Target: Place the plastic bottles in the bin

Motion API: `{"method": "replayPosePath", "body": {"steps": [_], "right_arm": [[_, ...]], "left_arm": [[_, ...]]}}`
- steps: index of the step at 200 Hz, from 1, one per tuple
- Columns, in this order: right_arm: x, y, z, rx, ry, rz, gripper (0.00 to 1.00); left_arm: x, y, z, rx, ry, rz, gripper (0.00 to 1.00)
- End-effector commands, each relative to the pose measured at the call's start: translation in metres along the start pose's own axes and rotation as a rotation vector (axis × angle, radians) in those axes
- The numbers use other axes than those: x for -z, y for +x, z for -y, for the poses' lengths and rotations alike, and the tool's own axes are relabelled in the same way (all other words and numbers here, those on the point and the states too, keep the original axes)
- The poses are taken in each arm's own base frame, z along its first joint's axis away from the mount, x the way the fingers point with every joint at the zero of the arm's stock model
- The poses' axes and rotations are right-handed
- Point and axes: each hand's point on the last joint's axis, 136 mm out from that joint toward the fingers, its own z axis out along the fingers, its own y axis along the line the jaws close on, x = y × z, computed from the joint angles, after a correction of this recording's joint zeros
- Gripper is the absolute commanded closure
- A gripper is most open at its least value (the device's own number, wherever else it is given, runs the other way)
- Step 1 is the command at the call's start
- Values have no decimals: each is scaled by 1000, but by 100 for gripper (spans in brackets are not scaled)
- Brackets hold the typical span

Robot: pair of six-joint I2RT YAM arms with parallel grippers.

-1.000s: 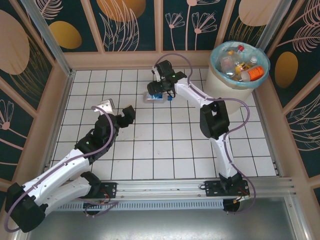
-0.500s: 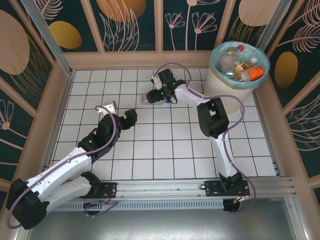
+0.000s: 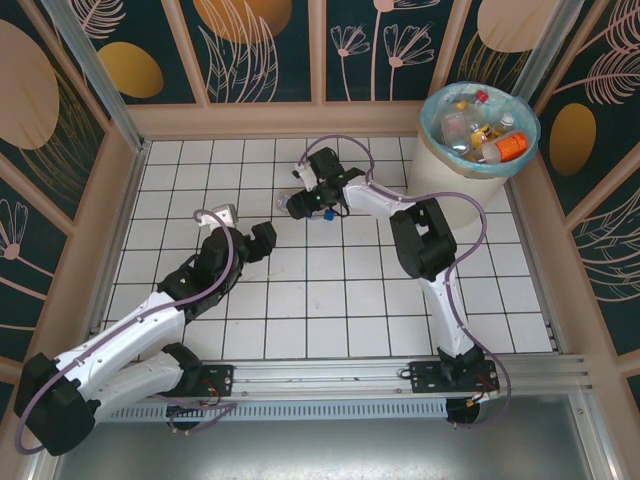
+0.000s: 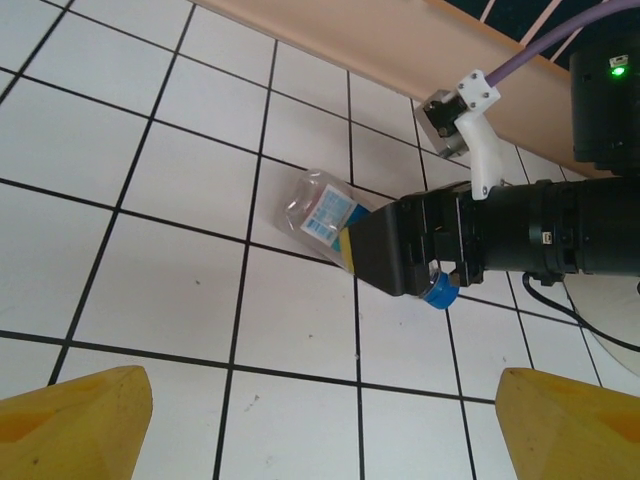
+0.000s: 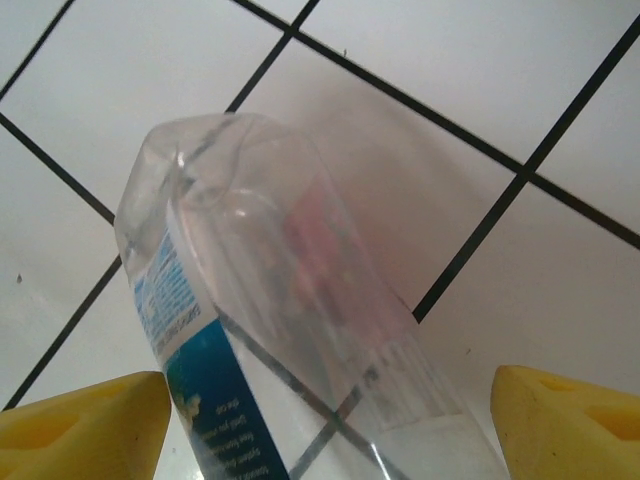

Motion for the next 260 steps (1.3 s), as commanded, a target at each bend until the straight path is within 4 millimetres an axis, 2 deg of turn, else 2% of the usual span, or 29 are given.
{"method": "replayPosePath", "body": {"steps": [1, 50, 83, 119, 139, 152, 182, 193, 197, 218, 228, 232, 260], "right_arm": [[-7, 25, -8, 14, -32, -81, 16], [-2, 22, -11, -2, -47, -57, 20], [11, 21, -11, -20, -37, -23, 29], [38, 23, -14, -27, -35, 2, 44], [67, 14, -20, -30, -38, 52, 49], [87, 6, -26, -29, -44, 86, 50], [159, -14, -33, -43, -28, 218, 52], [189, -20, -34, -60, -21, 276, 53], [201, -22, -33, -67, -19, 298, 53], [264, -33, -29, -93, 15, 427, 53], [295, -38, -34, -94, 22, 494, 54], [310, -39, -22, -115, 50, 525, 54], [394, -44, 3, -147, 172, 700, 53]], "left_arm": [[2, -2, 11, 12, 28, -34, 12], [6, -4, 21, 22, 59, -66, 13], [8, -2, 18, 24, 52, -73, 13], [7, -8, 24, 37, 66, -62, 14], [6, -18, 35, 21, 80, -49, 14], [4, -26, 44, 4, 88, -43, 15], [3, -56, 73, -33, 132, 6, 15], [2, -65, 81, -48, 146, 28, 15], [5, -79, 90, -46, 165, 57, 16], [7, -108, 119, -68, 220, 117, 17], [7, -119, 135, -77, 252, 129, 18], [6, -123, 142, -80, 266, 133, 18], [6, -144, 192, -106, 364, 153, 19]]}}
